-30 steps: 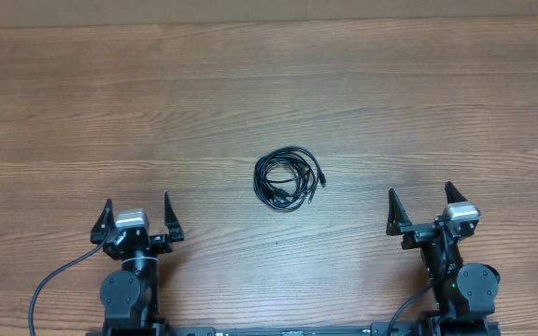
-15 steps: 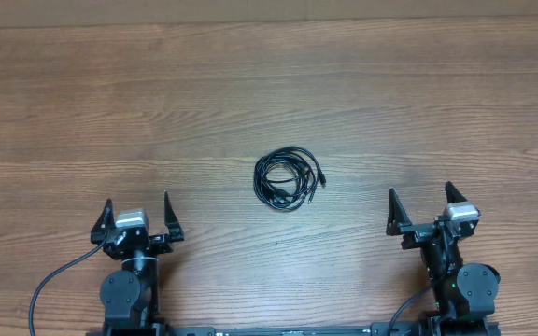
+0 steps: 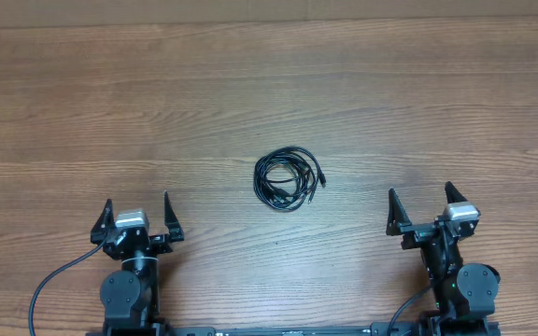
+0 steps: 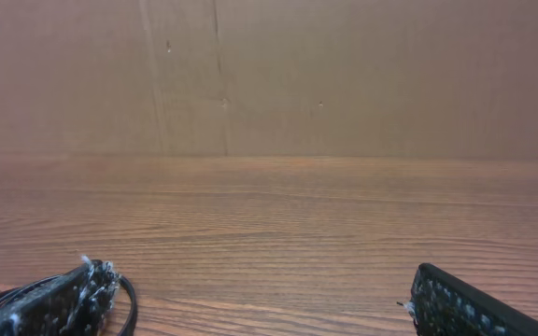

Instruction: Untangle cables

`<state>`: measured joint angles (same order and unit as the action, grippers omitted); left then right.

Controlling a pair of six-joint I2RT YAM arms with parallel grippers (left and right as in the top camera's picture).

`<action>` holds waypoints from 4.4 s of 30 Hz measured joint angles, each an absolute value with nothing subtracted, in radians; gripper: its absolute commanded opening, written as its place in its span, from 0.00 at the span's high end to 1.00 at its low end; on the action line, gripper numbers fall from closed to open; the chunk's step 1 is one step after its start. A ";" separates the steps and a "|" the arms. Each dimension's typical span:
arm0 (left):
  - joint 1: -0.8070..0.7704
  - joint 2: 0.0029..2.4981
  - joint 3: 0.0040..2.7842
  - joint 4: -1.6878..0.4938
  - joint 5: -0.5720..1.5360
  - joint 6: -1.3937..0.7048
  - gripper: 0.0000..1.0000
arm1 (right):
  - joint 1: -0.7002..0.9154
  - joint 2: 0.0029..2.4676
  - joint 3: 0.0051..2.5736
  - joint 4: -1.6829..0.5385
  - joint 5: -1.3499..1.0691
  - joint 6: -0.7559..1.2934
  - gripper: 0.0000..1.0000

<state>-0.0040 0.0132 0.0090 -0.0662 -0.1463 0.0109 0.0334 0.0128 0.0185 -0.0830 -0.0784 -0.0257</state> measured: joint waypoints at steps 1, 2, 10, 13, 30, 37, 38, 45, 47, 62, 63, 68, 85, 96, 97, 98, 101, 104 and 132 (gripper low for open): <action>-0.004 0.013 0.009 -0.066 -0.146 0.011 0.00 | 0.033 0.013 0.019 -0.083 -0.078 -0.026 0.00; -0.004 0.013 0.009 -0.066 -0.146 0.011 0.01 | 0.033 0.013 0.019 -0.083 -0.079 -0.026 0.00; -0.004 0.013 0.009 -0.066 -0.146 0.011 0.00 | 0.033 0.013 0.019 -0.083 -0.078 -0.026 0.00; -0.004 0.013 0.009 -0.066 -0.146 0.011 0.00 | 0.034 0.013 0.019 -0.083 -0.079 -0.026 0.00; -0.004 0.013 0.009 -0.066 -0.146 0.011 0.00 | 0.033 0.013 0.019 -0.083 -0.078 -0.026 0.00; -0.004 0.013 0.009 -0.066 -0.146 0.011 0.00 | 0.034 0.013 0.019 -0.083 -0.079 -0.026 0.00; -0.004 0.013 0.009 -0.066 -0.146 0.011 0.00 | 0.033 0.013 0.019 -0.083 -0.078 -0.026 0.00; -0.004 0.013 0.009 -0.066 -0.146 0.011 0.01 | 0.033 0.013 0.019 -0.083 -0.078 -0.026 0.00; -0.004 0.013 0.009 -0.064 -0.146 0.011 0.01 | 0.033 0.013 0.019 -0.083 -0.079 -0.026 0.00; -0.004 0.013 0.009 0.410 0.150 -0.001 0.00 | 0.033 0.013 0.019 -0.082 -0.078 -0.026 0.00; -0.004 0.013 0.010 0.451 0.161 -0.001 0.00 | 0.033 0.013 0.019 -0.083 -0.078 -0.026 0.00; -0.004 0.031 0.092 0.402 0.202 -0.001 0.00 | 0.033 0.013 0.019 -0.083 -0.079 -0.026 0.00; -0.004 0.973 1.210 -0.516 0.691 0.073 0.00 | 0.033 0.013 0.019 -0.084 -0.079 -0.026 0.00; -0.181 1.345 1.455 -0.970 0.569 0.052 0.00 | 0.034 0.013 0.019 -0.083 -0.078 -0.026 0.00; -0.221 1.372 1.481 -1.002 0.500 0.046 0.00 | 0.033 0.013 0.019 -0.083 -0.079 -0.026 0.00; -0.257 1.398 1.506 -1.026 0.443 0.042 0.00 | 0.033 0.013 0.019 -0.083 -0.079 -0.027 0.00; -0.352 1.464 1.547 -1.021 0.322 0.030 0.00 | 0.033 0.013 0.019 -0.083 -0.079 -0.026 0.00; -0.424 1.523 1.559 -0.995 0.257 0.028 0.00 | 0.034 0.013 0.019 -0.083 -0.079 -0.026 0.00; -0.608 1.996 1.560 -1.002 0.137 0.154 0.34 | 0.033 0.013 0.019 -0.083 -0.079 -0.026 0.00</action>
<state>-0.6083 1.9961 1.5604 -1.0023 0.1368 0.1535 0.0334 0.0128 0.0185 -0.0830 -0.0788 -0.0257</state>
